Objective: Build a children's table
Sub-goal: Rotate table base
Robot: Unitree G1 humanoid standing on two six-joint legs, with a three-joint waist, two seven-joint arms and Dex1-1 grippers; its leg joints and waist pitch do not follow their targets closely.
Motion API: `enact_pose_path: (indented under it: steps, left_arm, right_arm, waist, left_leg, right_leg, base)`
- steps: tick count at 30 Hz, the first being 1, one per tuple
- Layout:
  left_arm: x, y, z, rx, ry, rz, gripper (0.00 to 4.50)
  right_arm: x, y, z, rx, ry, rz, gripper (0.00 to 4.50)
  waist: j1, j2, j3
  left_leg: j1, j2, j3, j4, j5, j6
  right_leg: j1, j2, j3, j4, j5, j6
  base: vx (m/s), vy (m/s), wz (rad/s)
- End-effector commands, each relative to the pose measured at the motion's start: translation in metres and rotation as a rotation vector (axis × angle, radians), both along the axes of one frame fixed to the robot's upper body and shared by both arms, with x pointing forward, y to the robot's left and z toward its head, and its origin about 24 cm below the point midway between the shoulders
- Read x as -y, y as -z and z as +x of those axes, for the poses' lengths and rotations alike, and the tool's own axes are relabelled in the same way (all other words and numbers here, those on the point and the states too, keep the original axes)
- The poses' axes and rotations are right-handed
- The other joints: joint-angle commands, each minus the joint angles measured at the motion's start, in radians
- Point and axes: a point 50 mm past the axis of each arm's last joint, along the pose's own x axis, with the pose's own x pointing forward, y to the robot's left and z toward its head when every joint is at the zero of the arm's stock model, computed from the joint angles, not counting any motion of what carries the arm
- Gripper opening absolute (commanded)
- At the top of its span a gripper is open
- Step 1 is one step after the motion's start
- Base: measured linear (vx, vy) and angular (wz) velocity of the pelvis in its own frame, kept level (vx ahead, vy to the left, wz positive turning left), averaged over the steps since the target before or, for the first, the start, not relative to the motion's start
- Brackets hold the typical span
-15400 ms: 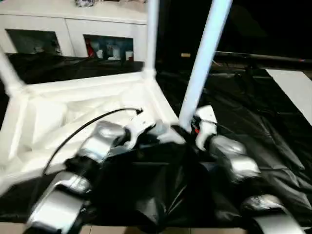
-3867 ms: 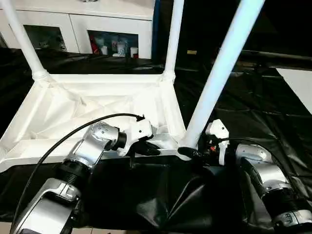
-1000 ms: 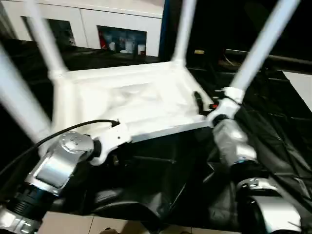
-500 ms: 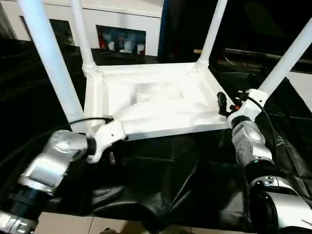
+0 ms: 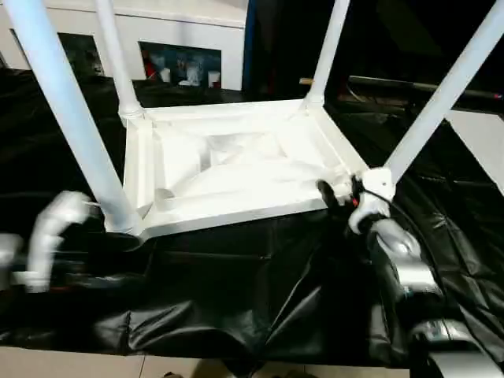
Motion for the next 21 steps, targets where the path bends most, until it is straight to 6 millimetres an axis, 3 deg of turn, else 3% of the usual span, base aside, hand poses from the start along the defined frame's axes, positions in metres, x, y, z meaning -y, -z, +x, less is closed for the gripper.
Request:
enact_pose_path:
  steps: [1, 7, 12, 15, 16, 21]
  left_arm:
    - [-0.012, -0.009, -0.003, 0.012, -0.054, -0.006, 4.46]
    - [-0.047, -0.019, -0.007, 0.043, -0.207, 0.055, 4.46]
    - [-0.056, -0.028, 0.001, 0.17, -0.256, 0.015, 4.46]
    - [-0.045, -0.032, 0.016, 0.291, -0.243, -0.13, 4.46]
    - [-0.039, -0.033, 0.018, 0.295, -0.217, -0.181, 4.46]
    - [-0.015, -0.033, 0.027, 0.282, -0.111, -0.307, 4.46]
  right_arm:
    - [0.014, 0.001, -0.004, -0.006, 0.079, -0.005, 3.99]
    - [0.022, 0.013, -0.017, -0.064, 0.138, -0.01, 3.99]
    - [0.02, 0.015, -0.02, -0.081, 0.13, -0.028, 3.99]
    - [0.011, 0.018, -0.02, -0.116, 0.076, -0.013, 3.99]
    - [0.009, 0.019, -0.02, -0.127, 0.059, -0.013, 3.99]
    - [0.002, 0.02, -0.016, -0.148, 0.019, -0.033, 3.99]
  waist:
    - [-0.005, 0.024, -0.05]
    - [-0.007, 0.025, -0.047]
    - [-0.005, 0.026, -0.049]
    - [0.0, 0.026, -0.053]
    - [0.0, 0.026, -0.053]
    - [-0.001, 0.021, -0.059]
  left_leg:
    - [0.016, 0.0, 0.01, -0.073, -0.265, -0.022]
    - [0.02, 0.001, 0.007, -0.076, -0.302, -0.013]
    - [0.02, 0.002, 0.008, -0.075, -0.27, -0.009]
    - [0.019, 0.003, 0.008, -0.074, -0.244, -0.014]
    - [0.023, 0.003, 0.009, -0.073, -0.25, -0.017]
    - [0.017, 0.002, 0.011, -0.069, -0.204, -0.008]
  right_leg:
    - [0.039, -0.031, 0.029, -0.074, -0.158, -0.186]
    - [0.032, -0.033, 0.03, -0.081, -0.213, -0.171]
    - [0.036, -0.034, 0.029, -0.076, -0.14, -0.195]
    - [0.043, -0.039, 0.029, -0.07, -0.106, -0.21]
    - [0.042, -0.039, 0.028, -0.07, -0.109, -0.215]
    - [0.049, -0.039, 0.028, -0.062, -0.055, -0.225]
  base:
    - [0.0, 0.0, 0.0]
    - [0.0, 0.0, 0.0]
    - [0.0, 0.0, 0.0]
    - [0.0, 0.0, 0.0]
    - [0.0, 0.0, 0.0]
    - [0.0, 0.0, 0.0]
